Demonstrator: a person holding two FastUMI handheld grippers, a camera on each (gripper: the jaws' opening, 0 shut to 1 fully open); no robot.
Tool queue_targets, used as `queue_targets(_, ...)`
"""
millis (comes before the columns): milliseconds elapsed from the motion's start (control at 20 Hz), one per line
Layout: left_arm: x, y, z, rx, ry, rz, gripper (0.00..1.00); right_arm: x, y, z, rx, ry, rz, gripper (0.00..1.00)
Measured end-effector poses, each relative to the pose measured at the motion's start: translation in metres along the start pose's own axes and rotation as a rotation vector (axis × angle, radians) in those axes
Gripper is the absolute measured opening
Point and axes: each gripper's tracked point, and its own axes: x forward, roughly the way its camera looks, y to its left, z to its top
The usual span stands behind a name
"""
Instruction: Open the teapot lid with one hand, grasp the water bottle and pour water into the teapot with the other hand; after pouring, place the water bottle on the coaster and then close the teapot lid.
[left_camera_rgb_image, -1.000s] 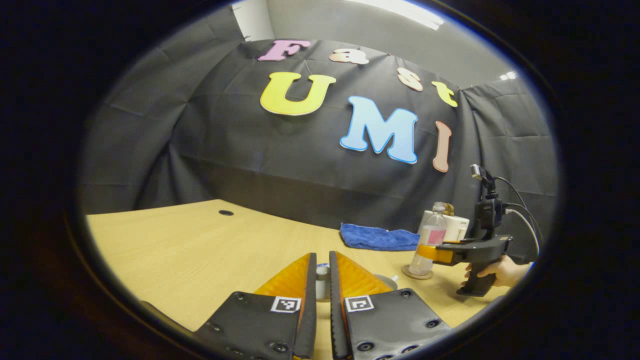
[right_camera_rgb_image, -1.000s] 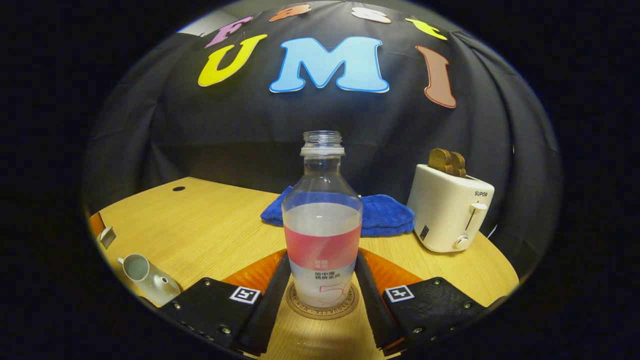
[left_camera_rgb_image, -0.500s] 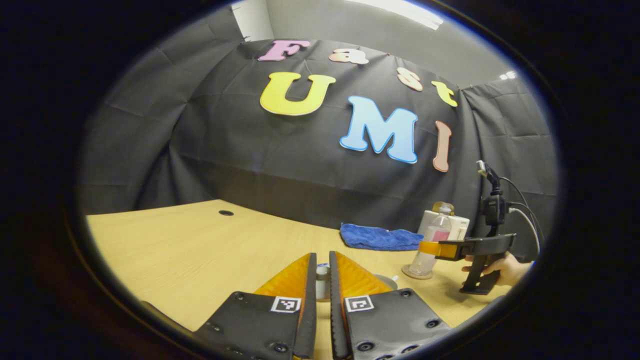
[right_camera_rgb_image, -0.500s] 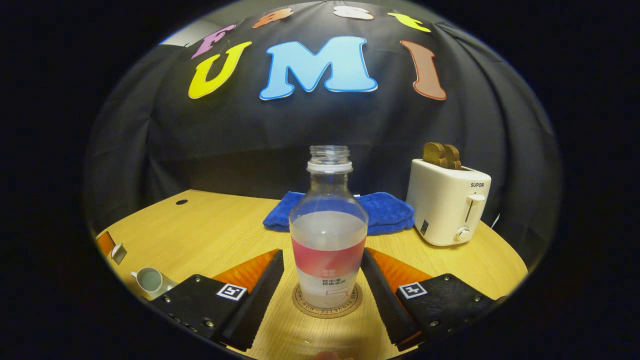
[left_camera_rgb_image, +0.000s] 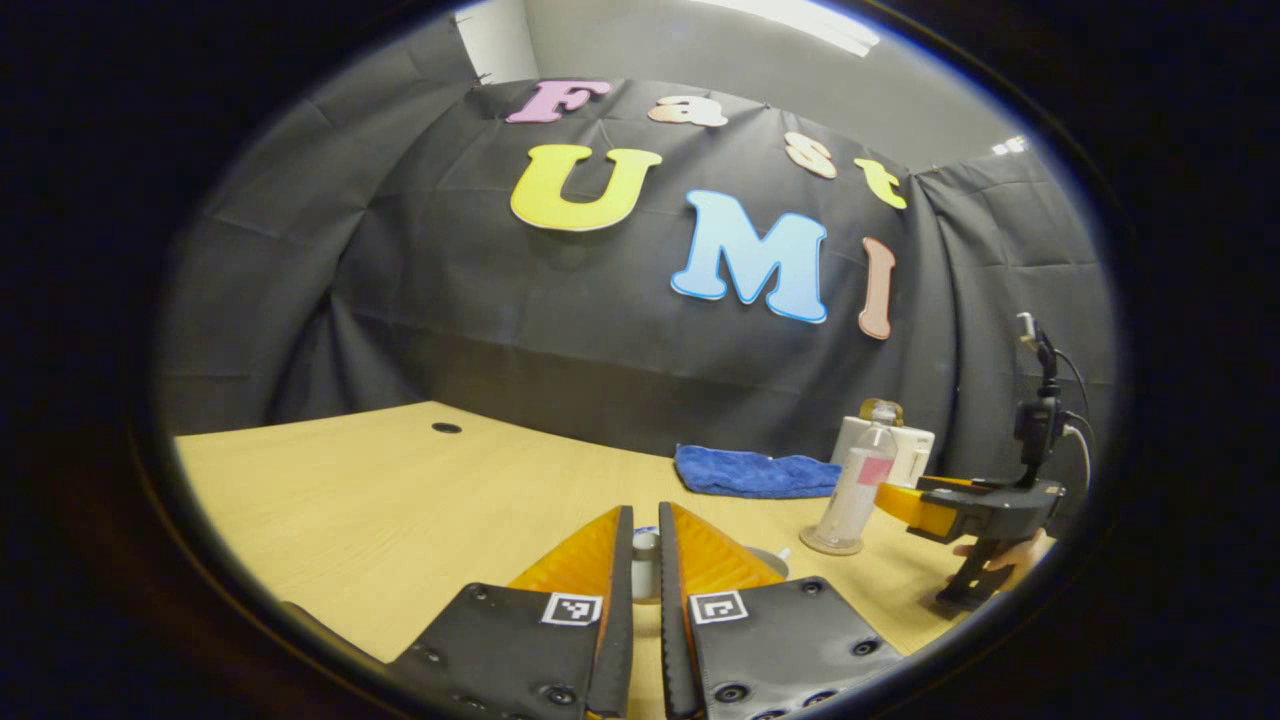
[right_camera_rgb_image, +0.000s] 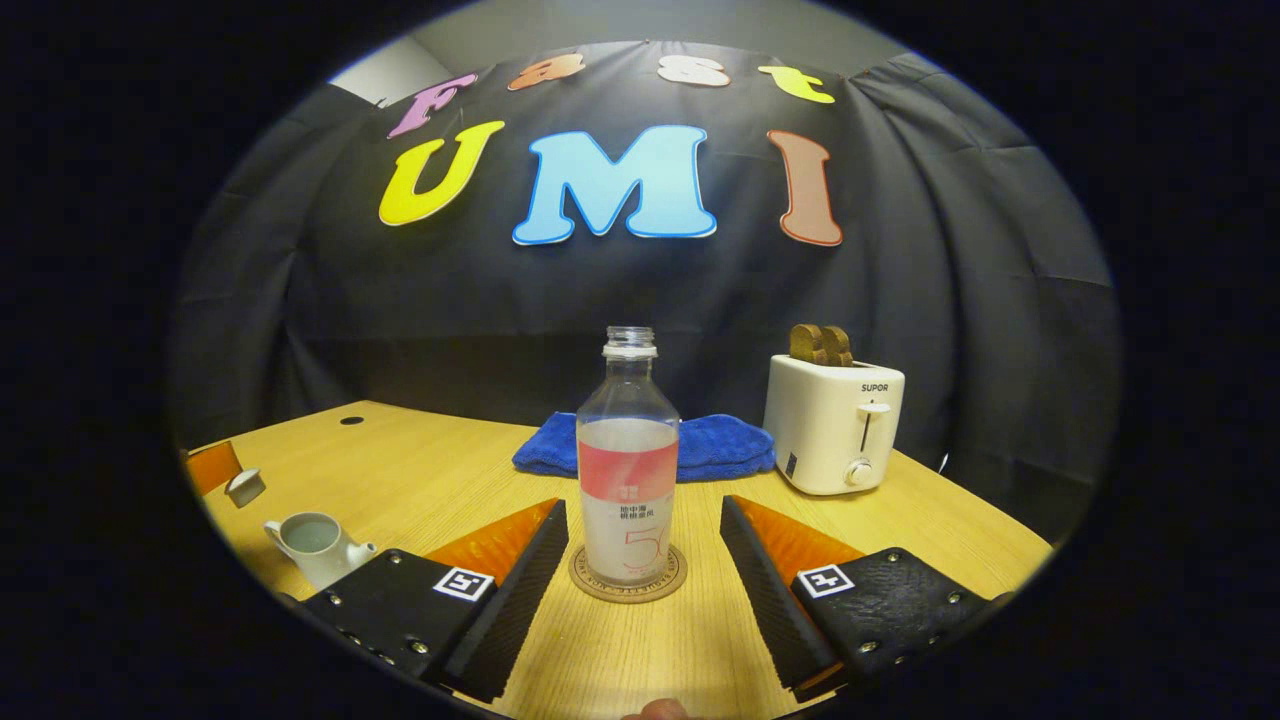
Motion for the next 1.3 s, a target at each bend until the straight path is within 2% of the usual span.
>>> queue_targets(150,-0.001,-0.005,-0.001,0.013,0.002,-0.014,0.18,-0.025,0.002,-0.003,-0.014,-0.028,0.009,0.94)
queue_targets(200,0.0,-0.008,-0.001,0.021,0.004,-0.02,0.22,-0.031,0.003,-0.005,-0.027,-0.032,0.012,0.95)
queue_targets(350,0.0,-0.017,-0.003,0.05,0.005,-0.032,0.22,-0.045,0.007,-0.015,-0.056,-0.022,0.024,0.95)
queue_targets(600,0.002,-0.028,0.001,0.074,-0.017,-0.03,0.22,-0.053,0.007,-0.016,0.044,-0.035,0.03,0.95)
queue_targets(800,0.003,-0.051,0.0,0.158,-0.036,-0.054,0.22,-0.06,0.01,-0.013,0.024,-0.067,0.028,0.95)
queue_targets(900,0.006,-0.063,-0.006,0.24,-0.029,-0.059,0.22,-0.063,0.008,-0.013,0.028,-0.066,0.027,0.95)
queue_targets(1000,0.011,-0.076,-0.011,0.224,-0.017,-0.093,0.18,-0.064,0.009,-0.014,0.028,-0.066,0.029,0.95)
queue_targets(1050,0.015,-0.076,-0.01,0.242,-0.015,-0.082,0.22,-0.064,0.008,-0.014,0.029,-0.067,0.028,0.95)
queue_targets(1150,0.021,-0.079,-0.018,0.239,0.006,-0.086,0.22,-0.064,0.009,-0.014,0.029,-0.067,0.029,0.95)
queue_targets(1200,0.022,-0.082,-0.019,0.233,0.009,-0.092,0.18,-0.064,0.009,-0.014,0.028,-0.067,0.03,0.95)
queue_targets(1250,0.025,-0.084,-0.019,0.239,0.01,-0.092,0.22,-0.064,0.009,-0.014,0.029,-0.067,0.03,0.95)
queue_targets(1300,0.025,-0.084,-0.018,0.238,0.009,-0.091,0.22,-0.063,0.008,-0.014,0.029,-0.068,0.03,0.95)
